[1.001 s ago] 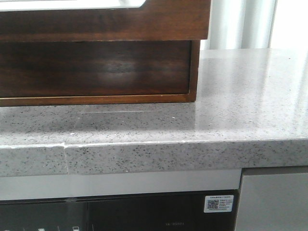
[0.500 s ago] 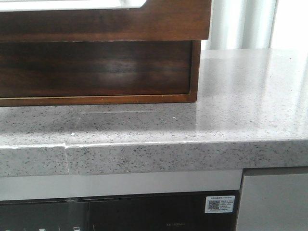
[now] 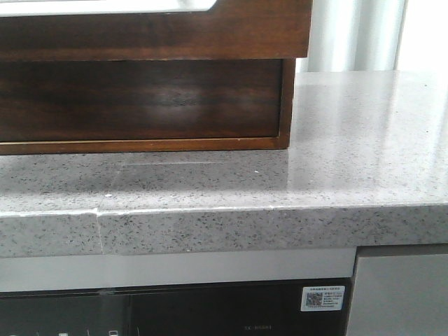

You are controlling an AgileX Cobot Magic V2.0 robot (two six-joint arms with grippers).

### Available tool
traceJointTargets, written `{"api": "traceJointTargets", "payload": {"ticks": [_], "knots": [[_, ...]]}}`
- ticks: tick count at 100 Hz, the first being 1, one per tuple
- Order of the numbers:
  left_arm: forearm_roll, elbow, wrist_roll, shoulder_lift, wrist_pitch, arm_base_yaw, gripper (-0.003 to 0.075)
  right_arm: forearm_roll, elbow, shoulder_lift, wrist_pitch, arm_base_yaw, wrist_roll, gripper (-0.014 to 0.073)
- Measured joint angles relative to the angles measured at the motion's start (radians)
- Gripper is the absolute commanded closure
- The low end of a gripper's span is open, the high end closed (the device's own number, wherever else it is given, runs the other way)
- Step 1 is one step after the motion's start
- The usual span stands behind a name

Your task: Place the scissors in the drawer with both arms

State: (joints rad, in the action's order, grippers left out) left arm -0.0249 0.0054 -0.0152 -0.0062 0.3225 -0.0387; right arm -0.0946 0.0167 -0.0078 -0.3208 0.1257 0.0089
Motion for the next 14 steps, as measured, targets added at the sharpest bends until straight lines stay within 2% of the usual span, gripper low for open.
{"api": "traceJointTargets", "payload": {"ticks": [14], "knots": [[0.0, 0.0, 0.001, 0.0, 0.0, 0.0, 0.0717, 0.0, 0.0, 0.0, -0.001, 0.0, 0.0, 0.07]]}}
